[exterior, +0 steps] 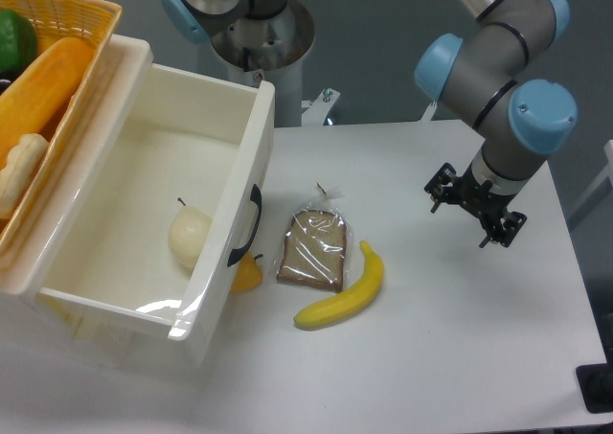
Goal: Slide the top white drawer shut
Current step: 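Move the gripper down toward the open white drawer's front edge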
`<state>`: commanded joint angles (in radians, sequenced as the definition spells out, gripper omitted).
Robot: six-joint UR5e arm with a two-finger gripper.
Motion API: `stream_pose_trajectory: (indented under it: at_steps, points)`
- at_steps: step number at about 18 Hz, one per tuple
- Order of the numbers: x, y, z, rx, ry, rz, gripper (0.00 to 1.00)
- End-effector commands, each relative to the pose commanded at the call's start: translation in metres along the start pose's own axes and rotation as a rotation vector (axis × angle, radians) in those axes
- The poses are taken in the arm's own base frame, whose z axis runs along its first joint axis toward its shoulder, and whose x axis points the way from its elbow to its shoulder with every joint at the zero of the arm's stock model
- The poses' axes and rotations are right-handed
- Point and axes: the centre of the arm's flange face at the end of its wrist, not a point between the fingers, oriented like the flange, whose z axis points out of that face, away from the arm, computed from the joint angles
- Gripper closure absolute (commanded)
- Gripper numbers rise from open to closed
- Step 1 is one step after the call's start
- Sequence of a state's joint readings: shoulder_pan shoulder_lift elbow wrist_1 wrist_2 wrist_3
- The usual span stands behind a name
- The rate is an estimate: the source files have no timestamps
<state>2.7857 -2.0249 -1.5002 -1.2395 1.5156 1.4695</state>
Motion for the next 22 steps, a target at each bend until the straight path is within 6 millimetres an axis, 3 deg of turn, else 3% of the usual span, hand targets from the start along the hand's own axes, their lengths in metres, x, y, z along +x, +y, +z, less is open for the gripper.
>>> stream_pose_trajectory:
  at_steps: [5, 11, 15, 22]
  points:
    - [0.002, -0.003, 0.003, 0.000, 0.008, -0.007, 0.00]
    - [0.027, -0.017, 0.029, 0.002, -0.029, -0.004, 0.00]
    - [0.044, -0.030, 0.020, -0.004, -0.036, -0.041, 0.00]
    - [0.066, -0.049, -0.015, 0.016, -0.066, -0.134, 0.00]
